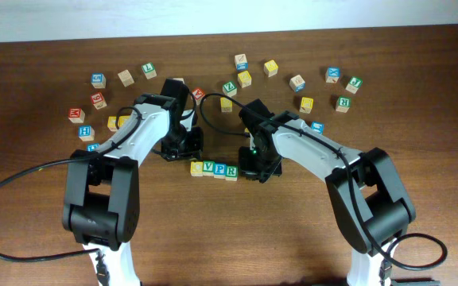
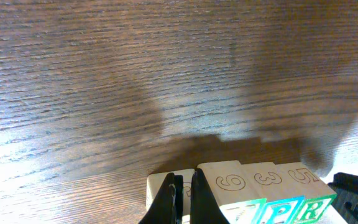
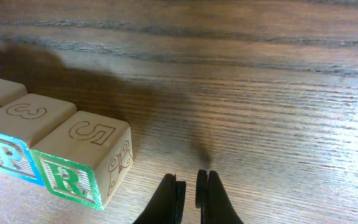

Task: Spell out CVPR

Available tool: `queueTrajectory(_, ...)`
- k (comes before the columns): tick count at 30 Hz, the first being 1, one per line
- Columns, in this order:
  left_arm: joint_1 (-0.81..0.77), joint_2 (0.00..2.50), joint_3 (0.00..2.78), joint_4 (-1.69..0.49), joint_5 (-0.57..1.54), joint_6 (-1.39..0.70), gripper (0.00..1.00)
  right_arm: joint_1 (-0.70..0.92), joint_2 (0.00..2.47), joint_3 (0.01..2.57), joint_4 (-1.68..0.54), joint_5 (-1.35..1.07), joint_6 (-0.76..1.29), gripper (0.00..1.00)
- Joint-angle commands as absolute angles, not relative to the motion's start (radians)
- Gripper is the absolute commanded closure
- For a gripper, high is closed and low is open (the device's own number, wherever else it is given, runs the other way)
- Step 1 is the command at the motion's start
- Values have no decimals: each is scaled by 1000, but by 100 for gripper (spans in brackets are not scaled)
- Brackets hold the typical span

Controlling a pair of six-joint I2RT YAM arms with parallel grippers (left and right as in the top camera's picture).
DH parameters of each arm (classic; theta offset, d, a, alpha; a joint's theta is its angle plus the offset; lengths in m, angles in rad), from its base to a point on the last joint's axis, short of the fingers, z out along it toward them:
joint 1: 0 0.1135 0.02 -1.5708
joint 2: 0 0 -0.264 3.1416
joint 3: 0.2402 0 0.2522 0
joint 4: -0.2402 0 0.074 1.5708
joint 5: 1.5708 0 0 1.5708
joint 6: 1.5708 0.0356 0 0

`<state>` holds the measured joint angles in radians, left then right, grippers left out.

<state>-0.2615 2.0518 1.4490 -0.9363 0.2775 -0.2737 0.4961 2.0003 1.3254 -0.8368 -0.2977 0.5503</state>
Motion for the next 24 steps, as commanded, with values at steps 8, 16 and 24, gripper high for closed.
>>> queueTrajectory(8, -277, 2062, 1488, -915, 363, -307, 100, 498, 2006, 1325, -822, -303, 558, 96)
queueTrajectory(16, -344, 2063, 1486, -924, 332, -329, 100, 498, 2006, 1325, -825, -303, 558, 96)
queueTrajectory(24, -343, 2062, 1487, -952, 281, -352, 100, 498, 2006, 1325, -828, -303, 558, 96)
